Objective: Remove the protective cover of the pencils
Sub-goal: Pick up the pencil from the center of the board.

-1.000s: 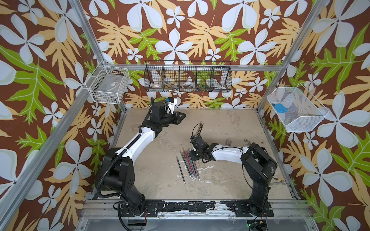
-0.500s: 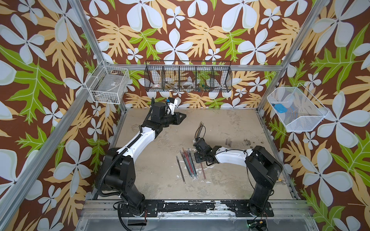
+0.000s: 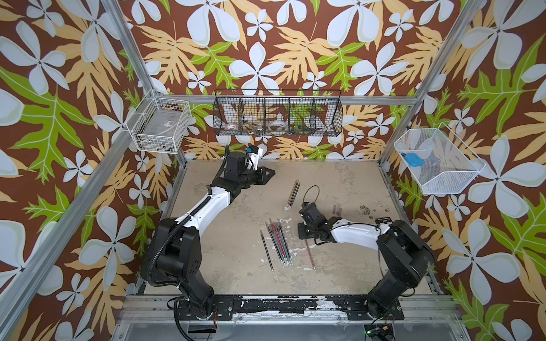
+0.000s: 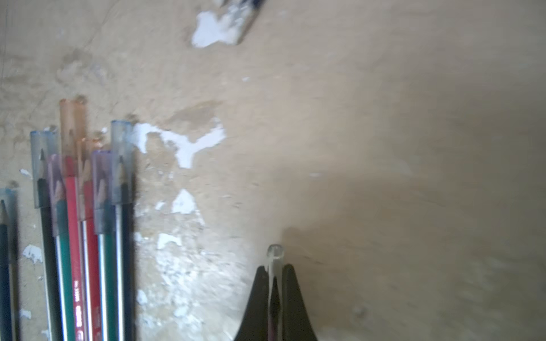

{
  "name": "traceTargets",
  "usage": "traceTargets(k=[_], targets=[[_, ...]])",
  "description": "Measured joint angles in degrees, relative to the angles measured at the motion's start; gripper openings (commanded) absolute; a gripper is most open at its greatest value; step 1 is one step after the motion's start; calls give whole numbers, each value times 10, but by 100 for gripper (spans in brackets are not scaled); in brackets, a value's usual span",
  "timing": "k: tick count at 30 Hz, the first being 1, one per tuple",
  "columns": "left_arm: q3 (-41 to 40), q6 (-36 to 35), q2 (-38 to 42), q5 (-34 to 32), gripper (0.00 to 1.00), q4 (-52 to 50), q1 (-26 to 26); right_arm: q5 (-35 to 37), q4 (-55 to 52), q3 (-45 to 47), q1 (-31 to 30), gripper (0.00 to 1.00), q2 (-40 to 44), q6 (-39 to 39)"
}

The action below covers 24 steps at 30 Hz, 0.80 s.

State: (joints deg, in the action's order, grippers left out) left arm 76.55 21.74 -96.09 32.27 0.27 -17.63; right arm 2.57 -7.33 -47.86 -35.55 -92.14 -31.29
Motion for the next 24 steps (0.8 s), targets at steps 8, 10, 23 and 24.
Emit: traceTargets(k=[8,10,23,24], targets=[[-14,6,-12,10,14,26,-35,-73,-8,28,133,0,187,7],[-20,3,-18,16,11,35,-60,-91,-7,38,157,0,224,7],[-57,-116,-9,23,25,45,-232,-97,24,77,178,0,378,8],[-57,-120,-10,22,25,45,-240,-96,20,72,178,0,377,13]])
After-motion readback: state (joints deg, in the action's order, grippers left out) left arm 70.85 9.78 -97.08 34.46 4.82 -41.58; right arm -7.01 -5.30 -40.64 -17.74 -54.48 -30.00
